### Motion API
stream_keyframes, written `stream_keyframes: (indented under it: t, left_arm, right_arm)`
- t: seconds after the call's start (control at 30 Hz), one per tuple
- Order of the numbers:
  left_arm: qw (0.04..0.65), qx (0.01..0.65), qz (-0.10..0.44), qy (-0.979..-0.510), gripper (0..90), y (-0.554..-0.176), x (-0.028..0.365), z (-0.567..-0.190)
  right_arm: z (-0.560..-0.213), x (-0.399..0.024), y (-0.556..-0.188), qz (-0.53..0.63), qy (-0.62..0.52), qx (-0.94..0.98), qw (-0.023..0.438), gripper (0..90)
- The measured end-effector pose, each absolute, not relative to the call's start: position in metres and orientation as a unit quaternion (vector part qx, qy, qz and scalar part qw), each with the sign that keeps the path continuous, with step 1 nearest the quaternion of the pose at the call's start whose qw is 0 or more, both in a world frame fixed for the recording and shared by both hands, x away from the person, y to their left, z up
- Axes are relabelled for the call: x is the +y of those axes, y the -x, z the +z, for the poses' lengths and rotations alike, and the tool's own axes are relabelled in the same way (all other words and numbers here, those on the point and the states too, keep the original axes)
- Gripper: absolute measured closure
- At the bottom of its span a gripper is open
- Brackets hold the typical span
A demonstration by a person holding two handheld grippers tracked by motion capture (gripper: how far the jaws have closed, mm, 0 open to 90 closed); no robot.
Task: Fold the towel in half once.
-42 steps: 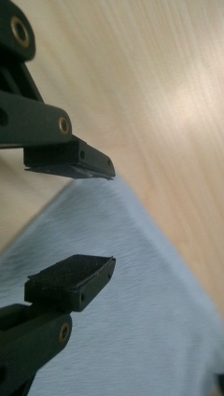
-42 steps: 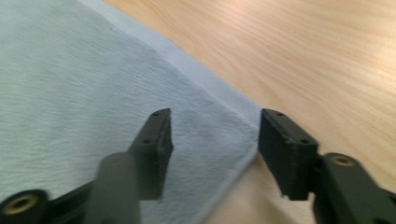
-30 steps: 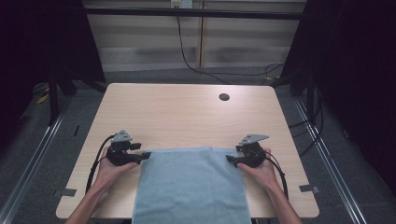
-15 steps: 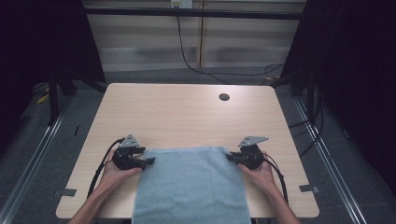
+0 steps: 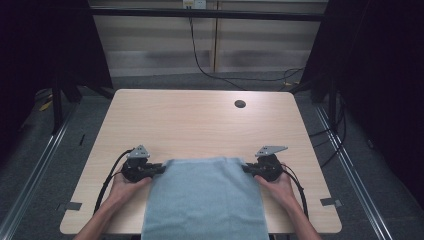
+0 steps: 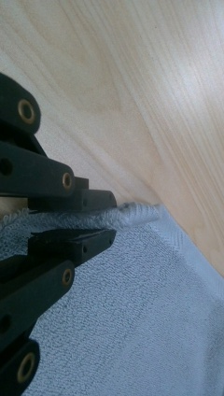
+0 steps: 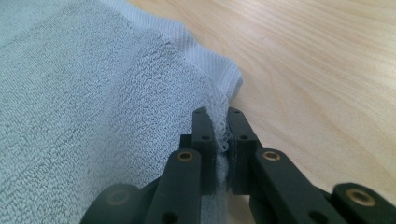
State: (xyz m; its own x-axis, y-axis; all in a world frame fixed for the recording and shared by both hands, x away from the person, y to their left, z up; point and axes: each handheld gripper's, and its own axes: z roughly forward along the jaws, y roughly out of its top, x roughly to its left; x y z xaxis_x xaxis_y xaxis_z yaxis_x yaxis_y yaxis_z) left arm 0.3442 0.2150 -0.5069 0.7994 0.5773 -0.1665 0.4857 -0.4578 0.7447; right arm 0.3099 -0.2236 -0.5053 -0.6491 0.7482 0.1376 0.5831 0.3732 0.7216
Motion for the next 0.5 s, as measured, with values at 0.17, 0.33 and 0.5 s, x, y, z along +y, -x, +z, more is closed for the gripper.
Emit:
stream_keyframes:
  t: [0.17,0.33,0.5]
  left_arm:
    - [0.442,0.328,0.044,-0.833,82.0,-0.347,0.223,-0.501]
    - [0.471,0.338,0.043,-0.814,82.2,-0.347,0.233,-0.490]
    - [0.498,0.340,0.041,-0.797,82.5,-0.349,0.233,-0.473]
  right_arm:
    - [-0.500,-0.225,-0.314,0.409,-0.414,0.808,0.091,85.0]
    - [-0.486,-0.228,-0.315,0.447,-0.418,0.786,0.088,85.2]
    - [-0.472,-0.232,-0.315,0.477,-0.414,0.771,0.086,85.4]
